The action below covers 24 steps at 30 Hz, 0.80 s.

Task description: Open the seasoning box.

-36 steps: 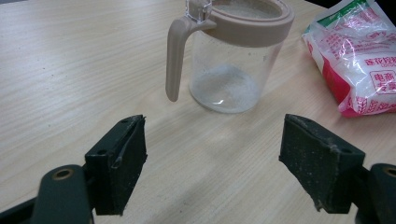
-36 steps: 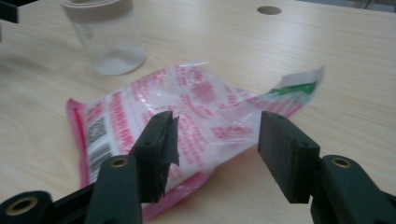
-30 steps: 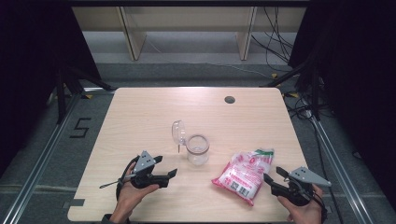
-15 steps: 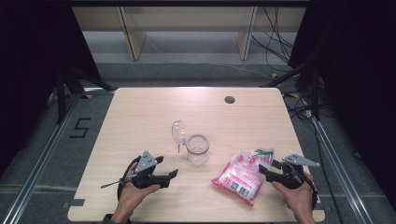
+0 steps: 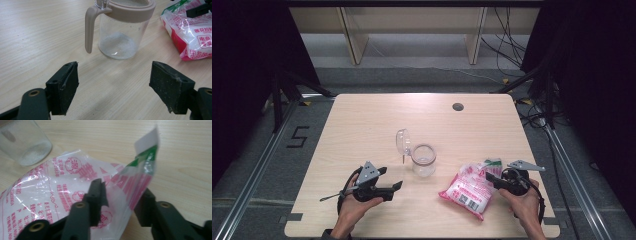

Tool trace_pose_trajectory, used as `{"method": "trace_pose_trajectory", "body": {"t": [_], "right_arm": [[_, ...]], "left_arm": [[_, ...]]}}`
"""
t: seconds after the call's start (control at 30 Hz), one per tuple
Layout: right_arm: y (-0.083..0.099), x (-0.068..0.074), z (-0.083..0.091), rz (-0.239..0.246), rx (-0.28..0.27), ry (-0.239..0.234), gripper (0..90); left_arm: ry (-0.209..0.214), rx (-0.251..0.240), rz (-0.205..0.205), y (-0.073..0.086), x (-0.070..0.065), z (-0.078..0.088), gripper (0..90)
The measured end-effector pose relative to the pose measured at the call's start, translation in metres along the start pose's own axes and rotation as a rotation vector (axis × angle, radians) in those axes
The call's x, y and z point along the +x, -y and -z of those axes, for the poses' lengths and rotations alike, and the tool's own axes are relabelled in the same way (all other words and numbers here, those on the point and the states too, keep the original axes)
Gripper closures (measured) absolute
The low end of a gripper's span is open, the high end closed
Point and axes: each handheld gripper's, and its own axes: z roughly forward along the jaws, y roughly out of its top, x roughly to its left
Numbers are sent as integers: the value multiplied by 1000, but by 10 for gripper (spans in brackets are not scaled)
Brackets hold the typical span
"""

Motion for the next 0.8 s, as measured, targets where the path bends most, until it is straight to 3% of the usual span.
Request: {"method": "trace_pose_trajectory", "body": {"t": [0.07,0.1,0.13,0.2,0.23,0.4,0.47,0.53,0.57,0.6,0.63,0.67,0.7,0.73,0.8], "right_arm": [[-1,0,0,16,5,1,716],[-1,5,-1,-31,14,-19,772],[-1,5,-1,-31,14,-19,772],[-2,0,-4,28,0,-32,851],[-2,0,-4,30,-5,-40,868],[-3,2,-2,31,14,-44,897],[-4,1,0,43,-21,-39,900],[-4,2,-1,27,-21,-55,900],[-5,1,0,53,-27,-50,900],[-5,6,3,9,-14,-51,900],[-7,3,3,63,-28,-48,900],[-7,4,3,76,-41,-51,900],[-8,7,5,49,-37,-58,900],[-10,7,7,74,-52,-53,900],[-10,8,8,71,-54,-64,900]], "left_arm": [[-2,-2,2,0,0,0,223],[-9,0,0,0,-1,1,223],[-6,-3,1,0,0,1,223],[-7,-12,10,-1,-1,1,223],[-8,-4,1,-1,-1,1,223],[1,2,-5,-1,0,0,223],[2,-4,2,-1,-2,0,223],[1,-2,-3,-2,-1,1,223],[10,-16,9,-2,-2,0,224],[7,-1,-6,-2,-1,1,223],[5,-11,5,-3,-3,1,223],[9,-9,-5,-3,-3,2,223],[12,-11,-1,-4,-4,2,223],[15,-11,-12,-5,-5,3,223],[18,-20,-8,-6,-6,2,223]]}}
